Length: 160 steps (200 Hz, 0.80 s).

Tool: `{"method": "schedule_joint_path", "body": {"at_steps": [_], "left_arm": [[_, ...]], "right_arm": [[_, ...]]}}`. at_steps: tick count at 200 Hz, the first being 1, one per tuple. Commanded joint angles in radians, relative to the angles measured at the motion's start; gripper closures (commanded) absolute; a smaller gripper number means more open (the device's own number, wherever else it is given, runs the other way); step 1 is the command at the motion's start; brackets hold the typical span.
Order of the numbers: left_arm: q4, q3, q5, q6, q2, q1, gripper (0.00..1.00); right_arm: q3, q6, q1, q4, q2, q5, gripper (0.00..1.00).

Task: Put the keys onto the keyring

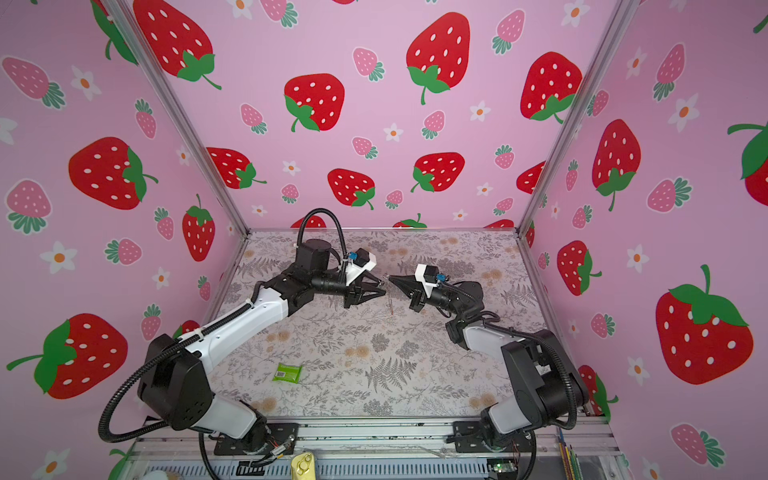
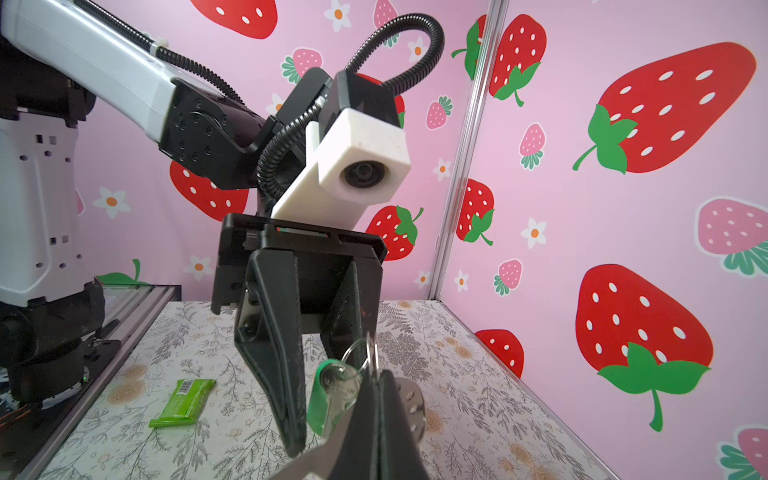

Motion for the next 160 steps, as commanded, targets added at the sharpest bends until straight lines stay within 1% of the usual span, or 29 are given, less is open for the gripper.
{"method": "schedule_joint_path", "body": {"at_steps": [1,11,29,57,76,96,119,145,160], "left_arm": [[0.015,0.044,-0.032,0.011,-0.004,-0.014,0.64],[0.014,0.041,-0.054,0.019,-0.009,-0.022,0.62],[0.022,0.034,-0.133,0.023,-0.019,-0.043,0.60],[0.043,0.015,-0.292,0.034,-0.045,-0.086,0.63],[0.085,-0.019,-0.366,0.040,-0.071,-0.105,0.64],[0.107,-0.042,-0.425,0.036,-0.093,-0.112,0.67],[0.116,-0.063,-0.458,0.034,-0.116,-0.114,0.69],[0.113,-0.070,-0.498,0.033,-0.126,-0.122,0.70],[0.113,-0.070,-0.517,0.031,-0.128,-0.123,0.68]], "right_arm": [[-0.013,0.047,0.007,0.102,-0.003,0.037,1.00],[-0.016,0.050,0.009,0.108,-0.005,0.043,1.00],[-0.017,0.046,0.011,0.098,-0.009,0.050,1.00],[-0.027,0.042,0.015,0.093,-0.016,0.066,1.00],[-0.031,0.038,0.015,0.086,-0.022,0.070,1.00],[-0.036,0.033,0.014,0.084,-0.026,0.078,1.00],[-0.037,0.029,0.015,0.074,-0.030,0.082,1.00],[-0.038,0.025,0.015,0.068,-0.036,0.086,1.00],[-0.036,0.023,0.015,0.061,-0.037,0.084,1.00]]}}
